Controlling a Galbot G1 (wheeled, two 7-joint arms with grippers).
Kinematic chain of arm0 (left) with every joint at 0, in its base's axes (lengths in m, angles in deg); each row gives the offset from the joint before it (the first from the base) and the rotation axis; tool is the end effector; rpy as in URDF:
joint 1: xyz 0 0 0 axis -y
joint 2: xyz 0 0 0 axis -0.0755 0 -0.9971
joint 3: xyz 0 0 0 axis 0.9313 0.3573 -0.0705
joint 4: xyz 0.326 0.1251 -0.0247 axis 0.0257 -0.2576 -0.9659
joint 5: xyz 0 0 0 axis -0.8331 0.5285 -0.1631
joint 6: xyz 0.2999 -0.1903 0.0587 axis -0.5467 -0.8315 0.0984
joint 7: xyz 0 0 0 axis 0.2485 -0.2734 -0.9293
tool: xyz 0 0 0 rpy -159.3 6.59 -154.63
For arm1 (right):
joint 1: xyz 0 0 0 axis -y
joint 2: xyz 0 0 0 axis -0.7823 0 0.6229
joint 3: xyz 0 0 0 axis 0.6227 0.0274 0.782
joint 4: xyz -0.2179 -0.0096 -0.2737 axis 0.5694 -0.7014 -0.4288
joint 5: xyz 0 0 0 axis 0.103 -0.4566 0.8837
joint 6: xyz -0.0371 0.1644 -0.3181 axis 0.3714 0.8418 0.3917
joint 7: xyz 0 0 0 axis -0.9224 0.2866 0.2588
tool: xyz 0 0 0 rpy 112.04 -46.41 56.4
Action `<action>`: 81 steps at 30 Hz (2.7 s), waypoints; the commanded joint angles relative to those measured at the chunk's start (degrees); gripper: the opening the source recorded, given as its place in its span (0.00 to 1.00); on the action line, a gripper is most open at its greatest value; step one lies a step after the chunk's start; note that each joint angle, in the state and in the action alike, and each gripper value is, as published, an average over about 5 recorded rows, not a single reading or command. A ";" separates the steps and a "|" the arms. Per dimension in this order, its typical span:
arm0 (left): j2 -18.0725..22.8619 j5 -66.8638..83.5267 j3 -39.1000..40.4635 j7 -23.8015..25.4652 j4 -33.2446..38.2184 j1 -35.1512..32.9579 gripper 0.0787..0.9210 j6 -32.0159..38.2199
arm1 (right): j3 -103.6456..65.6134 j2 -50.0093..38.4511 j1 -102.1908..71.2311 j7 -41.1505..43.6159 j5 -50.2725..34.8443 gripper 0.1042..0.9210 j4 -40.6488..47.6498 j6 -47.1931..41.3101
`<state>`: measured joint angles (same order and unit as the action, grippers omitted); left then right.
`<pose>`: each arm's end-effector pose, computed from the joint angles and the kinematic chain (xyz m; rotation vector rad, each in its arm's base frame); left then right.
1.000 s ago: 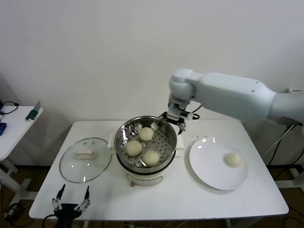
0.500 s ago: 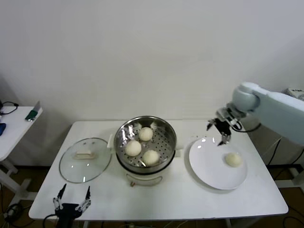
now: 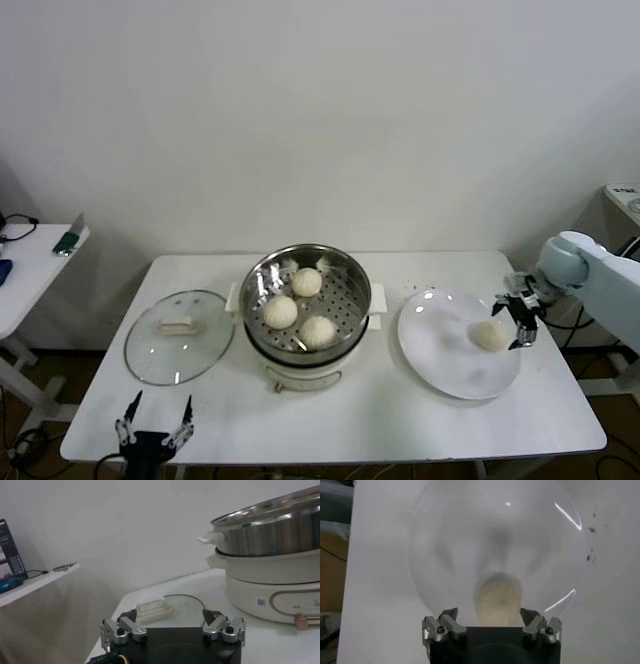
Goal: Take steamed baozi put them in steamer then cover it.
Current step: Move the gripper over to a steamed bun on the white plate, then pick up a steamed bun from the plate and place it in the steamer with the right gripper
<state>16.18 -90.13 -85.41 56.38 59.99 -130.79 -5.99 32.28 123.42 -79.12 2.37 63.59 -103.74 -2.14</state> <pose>0.0894 0.0809 -0.3629 0.1226 -2.8542 -0.4238 0.5205 -0.2489 -0.1966 1.2317 -1.2695 1.3143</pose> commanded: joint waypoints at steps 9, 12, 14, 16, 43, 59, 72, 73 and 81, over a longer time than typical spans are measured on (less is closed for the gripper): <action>0.36 -1.05 -0.23 -0.15 -0.48 -0.18 0.88 0.21 | -7.14 9.48 -5.57 -0.28 6.84 0.88 11.71 1.69; 0.35 -1.16 -0.23 -0.20 -0.57 -0.11 0.88 0.19 | -7.14 10.57 -5.62 -0.34 7.38 0.88 12.62 1.99; 0.36 -1.21 -0.26 -0.21 -0.60 -0.07 0.88 0.20 | -7.11 10.93 -5.74 -0.35 7.74 0.88 12.85 2.11; 0.39 -1.18 -0.31 -0.21 -0.60 -0.06 0.88 0.21 | -7.11 11.08 -5.84 -0.34 8.08 0.88 13.12 2.31; 1.18 -1.33 0.24 -0.68 0.13 -0.49 0.88 -0.21 | 10.62 6.80 13.62 -1.76 -18.59 0.70 7.70 -4.44; 1.28 -1.61 2.77 -0.77 0.40 0.33 0.88 0.10 | 39.55 22.65 45.46 -7.06 -51.29 0.72 0.51 -12.12; -0.60 1.01 2.65 -0.59 0.32 2.82 0.88 0.35 | 48.91 36.94 49.99 -13.38 -63.20 0.72 -3.28 -17.19; -0.70 1.17 2.63 -0.57 0.35 3.00 0.88 0.34 | 49.41 37.63 49.71 -13.80 -63.36 0.72 -3.60 -17.38; -1.11 2.42 2.59 -0.03 0.88 3.62 0.88 0.29 | 52.41 40.11 45.96 -17.42 -62.89 0.73 -6.48 -19.50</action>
<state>15.47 -88.99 -82.86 56.05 60.79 -127.72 -5.70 78.15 157.05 -33.74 -10.80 5.83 -107.28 -18.72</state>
